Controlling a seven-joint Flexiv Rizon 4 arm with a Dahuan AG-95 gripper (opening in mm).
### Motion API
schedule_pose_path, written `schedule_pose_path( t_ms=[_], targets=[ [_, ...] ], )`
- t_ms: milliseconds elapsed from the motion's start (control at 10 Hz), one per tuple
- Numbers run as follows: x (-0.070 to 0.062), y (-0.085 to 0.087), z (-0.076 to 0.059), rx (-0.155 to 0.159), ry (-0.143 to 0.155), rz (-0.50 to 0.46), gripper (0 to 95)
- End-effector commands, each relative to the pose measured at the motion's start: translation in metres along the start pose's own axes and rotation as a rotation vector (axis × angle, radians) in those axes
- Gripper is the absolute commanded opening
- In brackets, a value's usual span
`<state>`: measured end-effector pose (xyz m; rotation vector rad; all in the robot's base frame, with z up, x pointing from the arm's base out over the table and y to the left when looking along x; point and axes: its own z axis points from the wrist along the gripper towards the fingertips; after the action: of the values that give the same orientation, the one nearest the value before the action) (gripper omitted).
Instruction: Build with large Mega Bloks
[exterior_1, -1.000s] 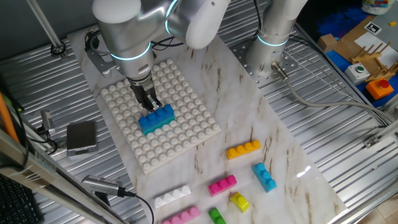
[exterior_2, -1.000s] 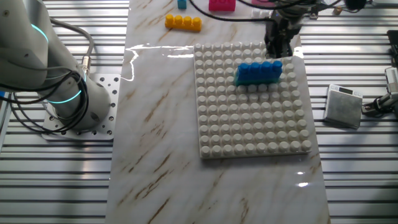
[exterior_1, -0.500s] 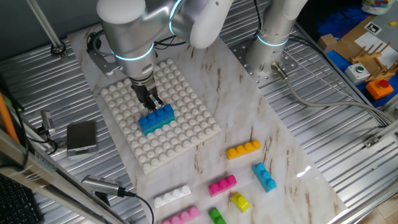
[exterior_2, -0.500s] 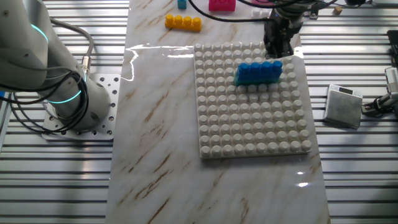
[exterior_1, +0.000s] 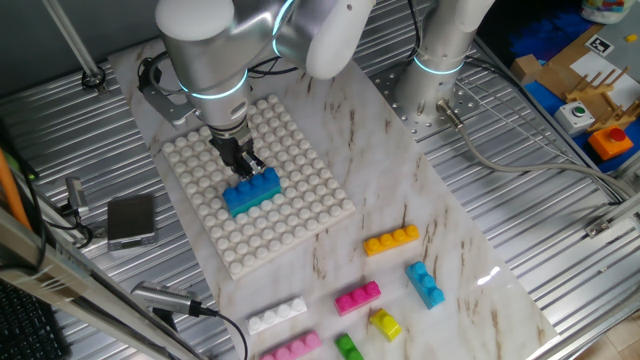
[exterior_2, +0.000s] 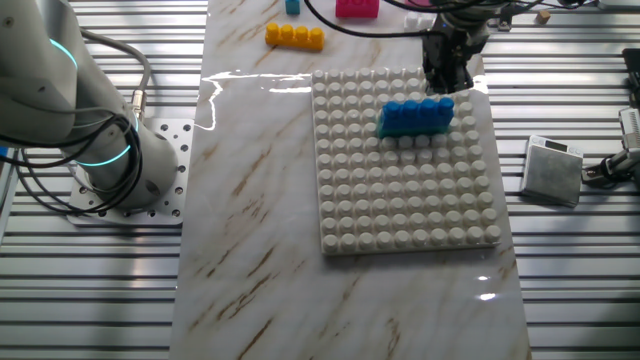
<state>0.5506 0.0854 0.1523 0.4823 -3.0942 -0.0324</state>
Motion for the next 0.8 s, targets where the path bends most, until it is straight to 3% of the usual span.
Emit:
schedule_pose_path(
  t_ms=[100, 800],
  targets=[
    [0.0008, 0.0001, -0.0010, -0.006, -0.006, -0.018, 0.0],
    [0.0011, 0.0004, -0.0016, -0.006, -0.011, -0.003, 0.0]
  ],
)
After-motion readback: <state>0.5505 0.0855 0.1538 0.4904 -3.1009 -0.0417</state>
